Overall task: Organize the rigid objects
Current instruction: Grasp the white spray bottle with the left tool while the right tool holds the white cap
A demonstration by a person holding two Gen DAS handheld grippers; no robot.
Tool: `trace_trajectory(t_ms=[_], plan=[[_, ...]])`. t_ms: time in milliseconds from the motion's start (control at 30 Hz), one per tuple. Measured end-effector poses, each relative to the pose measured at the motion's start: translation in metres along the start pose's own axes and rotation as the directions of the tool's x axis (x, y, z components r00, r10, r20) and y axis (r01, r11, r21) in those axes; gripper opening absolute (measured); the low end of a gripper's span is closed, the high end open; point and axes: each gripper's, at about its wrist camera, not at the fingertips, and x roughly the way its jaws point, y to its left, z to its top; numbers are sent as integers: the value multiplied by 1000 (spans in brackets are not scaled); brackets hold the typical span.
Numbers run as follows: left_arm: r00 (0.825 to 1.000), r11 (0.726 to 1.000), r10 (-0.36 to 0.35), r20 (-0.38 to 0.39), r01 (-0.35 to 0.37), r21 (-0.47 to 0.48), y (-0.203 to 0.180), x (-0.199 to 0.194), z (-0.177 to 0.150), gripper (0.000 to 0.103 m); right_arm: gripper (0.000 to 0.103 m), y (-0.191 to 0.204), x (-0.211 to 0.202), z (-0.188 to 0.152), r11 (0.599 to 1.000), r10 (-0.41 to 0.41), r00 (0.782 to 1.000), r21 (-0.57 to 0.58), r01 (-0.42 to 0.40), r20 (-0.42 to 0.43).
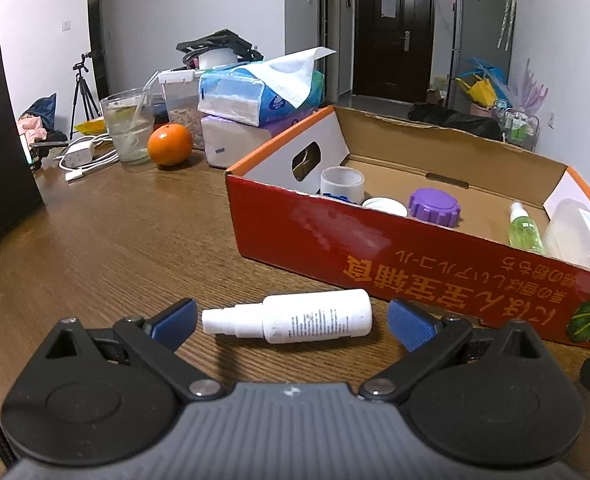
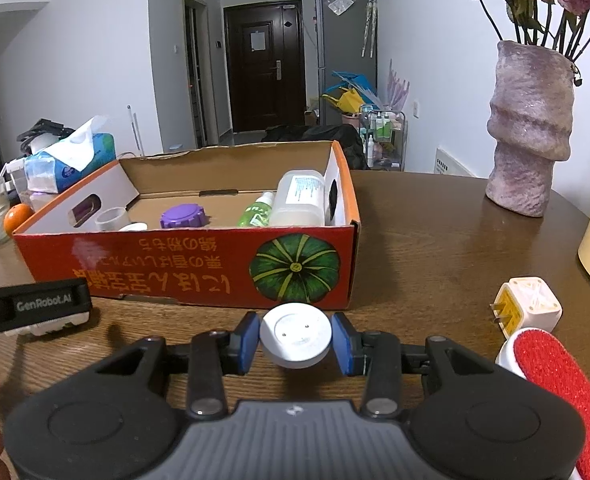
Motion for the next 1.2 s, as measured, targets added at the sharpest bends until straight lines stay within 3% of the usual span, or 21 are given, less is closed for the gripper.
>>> trace_trajectory(t_ms=[800,867,1200], plan=[[1000,999,-10,-12,10,43,0,15,2,103,38,2,0,-2,1000,-4,1000,-16,4,1],[1000,998,-13,-10,14,53,-1,15,2,97,38,2,0,-2,1000,-4,1000,-16,4,1],[1000,997,-18,-6,18,74,-2,14,1,96,38,2,0,-2,1000,-4,1000,-16,4,2]])
